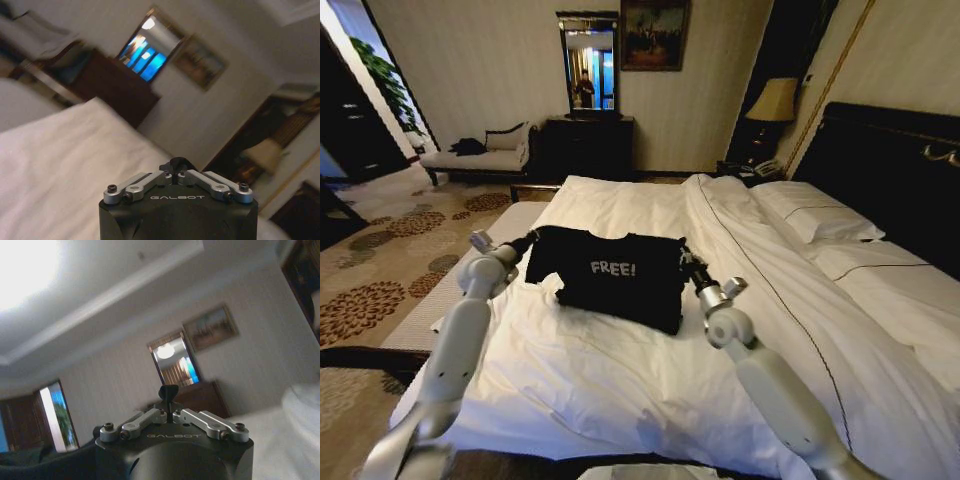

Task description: Fold the clothes on the bed.

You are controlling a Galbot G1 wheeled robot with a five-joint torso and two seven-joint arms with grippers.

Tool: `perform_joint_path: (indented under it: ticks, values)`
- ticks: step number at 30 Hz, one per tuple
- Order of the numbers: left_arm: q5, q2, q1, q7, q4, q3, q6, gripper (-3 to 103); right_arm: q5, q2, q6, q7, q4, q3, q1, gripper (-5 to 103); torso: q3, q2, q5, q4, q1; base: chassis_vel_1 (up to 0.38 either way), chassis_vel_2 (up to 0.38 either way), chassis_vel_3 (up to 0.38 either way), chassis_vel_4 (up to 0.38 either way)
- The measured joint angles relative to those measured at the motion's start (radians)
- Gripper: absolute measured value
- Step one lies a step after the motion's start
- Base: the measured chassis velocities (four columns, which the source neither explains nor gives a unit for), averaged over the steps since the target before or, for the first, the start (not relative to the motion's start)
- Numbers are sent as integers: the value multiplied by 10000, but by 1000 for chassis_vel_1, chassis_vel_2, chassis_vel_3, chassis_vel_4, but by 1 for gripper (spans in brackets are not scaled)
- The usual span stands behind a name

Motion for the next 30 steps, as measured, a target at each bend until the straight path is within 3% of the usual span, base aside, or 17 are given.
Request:
perform_joint_path:
  ticks: [2,5,7,10,13,14,17,18,19,21,24,28,30]
  values:
    - [-672,500,133,-133,-1142,-353,-109,0,170,-371,12,-15,1007,630,-347,1,0,1,2,0,0,0,0,0,0]
    - [-1163,850,183,-243,-1741,-609,-150,0,376,-644,-63,49,1703,1099,-587,1,-1,1,2,0,0,0,0,0,0]
    - [-2064,1616,354,-515,-2781,-1313,-246,0,1010,-1195,-490,538,2910,1971,-962,1,-1,2,0,-5,-1,0,0,0,0]
    - [-2513,2095,566,-641,-3353,-1915,-314,0,1387,-1502,-725,807,3460,2464,-1125,1,-1,2,2,0,-1,0,0,0,0]
    - [-3494,2931,1439,-800,-4528,-3426,-463,0,1876,-2098,-1049,1070,4537,3741,-1642,1,0,1,-3,2,0,0,0,0,0]
    - [-3494,2931,1439,-800,-4528,-3426,-463,0,1876,-2098,-1049,1070,4537,3741,-1642,1,0,1,-3,2,0,0,0,0,0]
    - [-4788,3469,2895,-847,-5617,-5698,-526,0,2660,-2699,-1685,1603,5406,5449,-2472,1,-1,3,-2,-3,0,0,0,0,0]
    - [-5123,3560,3273,-831,-5806,-6349,-528,0,3090,-2862,-1871,1800,5454,5832,-2603,1,-1,2,3,-3,-1,0,0,0,0]
    - [-5123,3560,3273,-831,-5806,-6349,-528,0,3090,-2862,-1871,1800,5454,5832,-2603,1,-1,2,3,-3,-1,0,0,0,0]
    - [-6099,3728,4374,-734,-6210,-8034,-546,0,4181,-3398,-2193,2167,5476,6860,-2708,1,-2,3,4,1,-2,0,0,0,0]
    - [-7102,3753,5801,-715,-6559,-9928,-534,0,4454,-4019,-2406,2216,5479,8005,-2799,1,0,3,-1,3,0,0,0,0,0]
    - [-7179,3560,6713,-723,-6766,-10424,-349,0,4732,-4124,-2661,2575,5454,8244,-2895,1,1,3,-2,2,2,0,0,0,0]
    - [-6677,3346,7242,-808,-6900,-10203,-32,0,4635,-3917,-2974,2910,5423,7833,-3022,1,0,3,-2,0,1,0,0,0,0]
